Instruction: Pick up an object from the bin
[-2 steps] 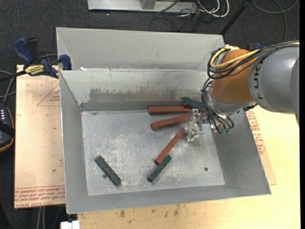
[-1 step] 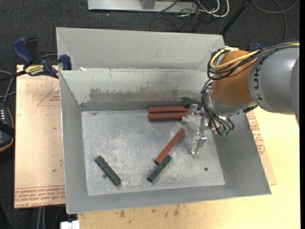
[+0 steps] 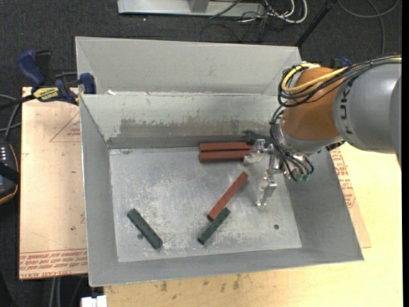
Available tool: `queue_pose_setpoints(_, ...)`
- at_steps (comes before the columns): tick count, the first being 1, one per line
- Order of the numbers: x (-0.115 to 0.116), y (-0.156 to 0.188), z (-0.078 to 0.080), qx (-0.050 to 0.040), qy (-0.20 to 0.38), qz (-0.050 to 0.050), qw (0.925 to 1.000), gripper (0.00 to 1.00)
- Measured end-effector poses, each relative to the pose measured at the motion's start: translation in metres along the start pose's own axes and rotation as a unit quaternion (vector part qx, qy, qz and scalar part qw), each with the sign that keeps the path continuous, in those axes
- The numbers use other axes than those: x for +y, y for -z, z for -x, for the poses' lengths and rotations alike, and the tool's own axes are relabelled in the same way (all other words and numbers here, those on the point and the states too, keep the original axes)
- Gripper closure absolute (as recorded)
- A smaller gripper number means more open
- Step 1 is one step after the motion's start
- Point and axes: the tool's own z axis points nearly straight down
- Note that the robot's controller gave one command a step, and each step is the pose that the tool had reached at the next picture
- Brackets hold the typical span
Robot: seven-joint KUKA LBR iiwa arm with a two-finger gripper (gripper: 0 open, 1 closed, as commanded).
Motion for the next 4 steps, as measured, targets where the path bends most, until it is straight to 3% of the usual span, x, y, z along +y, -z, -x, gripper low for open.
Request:
queue_pose_setpoints(1, 0.090, 0.003, -0.003, -0.0096, 0.052, 0.000, 0.9986, 1.00)
queue_pose_setpoints(2, 0.090, 0.003, -0.003, -0.0096, 0.053, 0.000, 0.9986, 1.00)
queue_pose_setpoints(3, 0.093, 0.118, 0.004, 0.0020, 0.059, 0.001, 0.9983, 1.00)
queue_pose_setpoints(4, 0.093, 0.118, 0.004, 0.0022, 0.059, 0.001, 0.9983, 1.00)
